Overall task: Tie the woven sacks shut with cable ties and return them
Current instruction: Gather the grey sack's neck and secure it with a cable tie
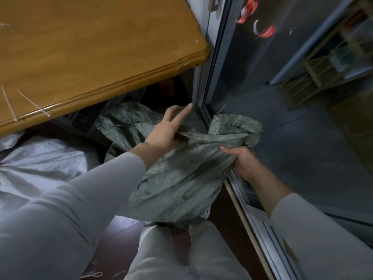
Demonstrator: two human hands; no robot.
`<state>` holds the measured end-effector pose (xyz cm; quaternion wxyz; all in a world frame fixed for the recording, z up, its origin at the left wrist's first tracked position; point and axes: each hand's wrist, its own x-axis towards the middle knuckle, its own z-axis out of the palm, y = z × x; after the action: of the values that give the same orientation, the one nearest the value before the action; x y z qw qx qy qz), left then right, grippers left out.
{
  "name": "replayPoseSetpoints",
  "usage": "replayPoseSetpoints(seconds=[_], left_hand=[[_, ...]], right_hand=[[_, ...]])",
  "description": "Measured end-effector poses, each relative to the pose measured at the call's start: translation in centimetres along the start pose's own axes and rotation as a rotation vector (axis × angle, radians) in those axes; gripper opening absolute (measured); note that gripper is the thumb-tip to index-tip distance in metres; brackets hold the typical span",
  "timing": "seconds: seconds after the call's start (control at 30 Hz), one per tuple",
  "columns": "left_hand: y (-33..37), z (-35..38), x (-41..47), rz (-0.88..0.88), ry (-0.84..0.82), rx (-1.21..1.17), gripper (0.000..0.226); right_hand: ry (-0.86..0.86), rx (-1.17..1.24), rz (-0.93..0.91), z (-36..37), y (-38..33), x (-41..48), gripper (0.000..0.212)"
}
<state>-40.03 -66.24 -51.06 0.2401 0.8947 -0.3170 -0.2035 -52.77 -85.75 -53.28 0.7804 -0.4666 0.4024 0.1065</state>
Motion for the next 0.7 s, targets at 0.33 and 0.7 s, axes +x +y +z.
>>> replayPoseSetpoints(seconds=[0.33,0.7], left_hand=[[3.2,-4.2,2.5,-0.122,-0.027,0.116,0.031],[1.3,-3.9,0.8,-0.217,-0.056,-0.046,0.017]], right_hand=[[-0.109,0.066,-0.084,2.3,-2.9,-1.2,0.066],[0.445,-0.080,-0.079,5.5,-1.5,2.2,0.021]])
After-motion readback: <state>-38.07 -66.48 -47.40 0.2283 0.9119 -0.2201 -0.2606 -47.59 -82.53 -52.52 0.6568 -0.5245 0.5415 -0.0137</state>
